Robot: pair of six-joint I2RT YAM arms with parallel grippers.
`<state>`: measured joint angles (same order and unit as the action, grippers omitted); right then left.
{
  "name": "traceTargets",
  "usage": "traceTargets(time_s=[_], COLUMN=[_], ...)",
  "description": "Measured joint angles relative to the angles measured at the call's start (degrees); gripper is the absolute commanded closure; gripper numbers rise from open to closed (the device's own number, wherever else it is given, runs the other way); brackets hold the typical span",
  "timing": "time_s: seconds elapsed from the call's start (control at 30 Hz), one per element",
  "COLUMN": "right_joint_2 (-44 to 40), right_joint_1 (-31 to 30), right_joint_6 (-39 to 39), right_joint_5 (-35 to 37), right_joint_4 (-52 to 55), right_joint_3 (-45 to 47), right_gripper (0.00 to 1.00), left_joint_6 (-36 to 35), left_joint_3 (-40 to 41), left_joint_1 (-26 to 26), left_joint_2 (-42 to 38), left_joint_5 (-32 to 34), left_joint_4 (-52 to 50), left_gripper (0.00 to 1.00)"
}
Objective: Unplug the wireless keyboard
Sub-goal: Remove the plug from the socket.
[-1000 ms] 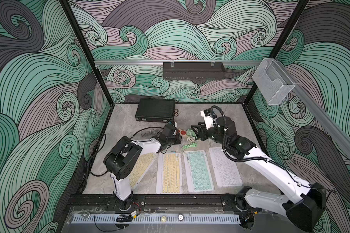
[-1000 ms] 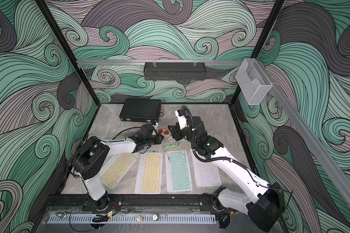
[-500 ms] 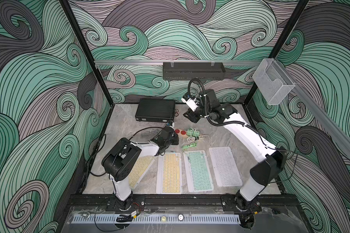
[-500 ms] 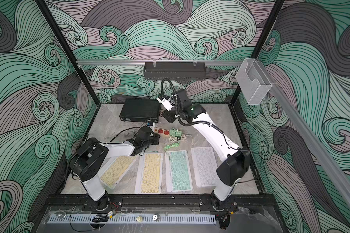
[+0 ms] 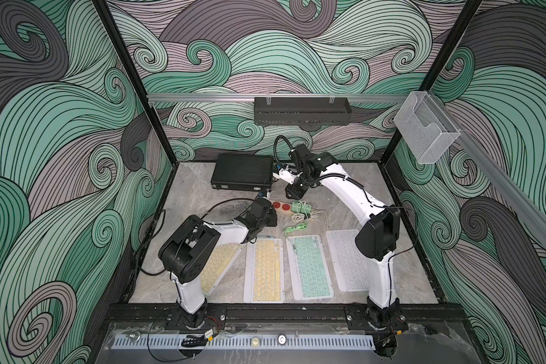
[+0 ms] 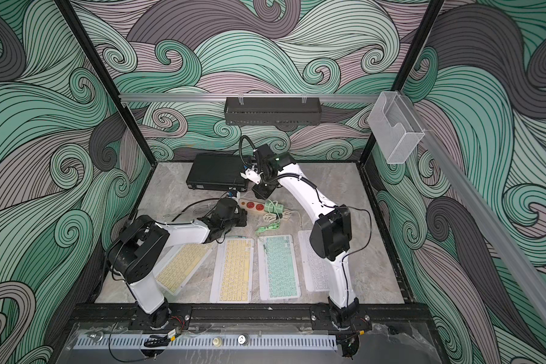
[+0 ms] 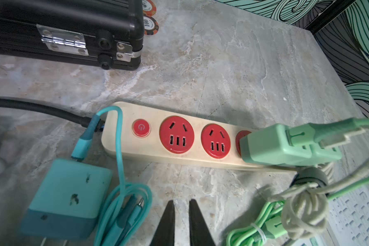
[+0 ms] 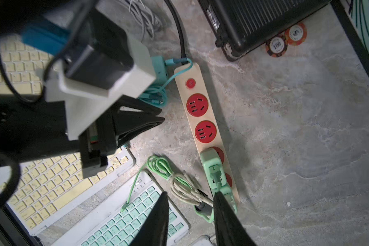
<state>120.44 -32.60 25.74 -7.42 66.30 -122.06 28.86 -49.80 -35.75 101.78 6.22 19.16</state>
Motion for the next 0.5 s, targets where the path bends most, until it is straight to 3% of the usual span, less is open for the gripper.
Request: traceTargets(time_s=[0.5], right_joint_2=[12.00], right_joint_1=[0.00], right_joint_6=[2.95], right_joint_5=[5.09], right_joint_4=[6.43], right_joint_3=[-7.02], right_gripper=[0.59], left_joint_6=[3.65], left_joint_3=[0.00], left_joint_1=[0.48], left_joint_2=[0.00], left_joint_5=[0.74], left_joint_4=[-0.70], left_gripper=[0.84])
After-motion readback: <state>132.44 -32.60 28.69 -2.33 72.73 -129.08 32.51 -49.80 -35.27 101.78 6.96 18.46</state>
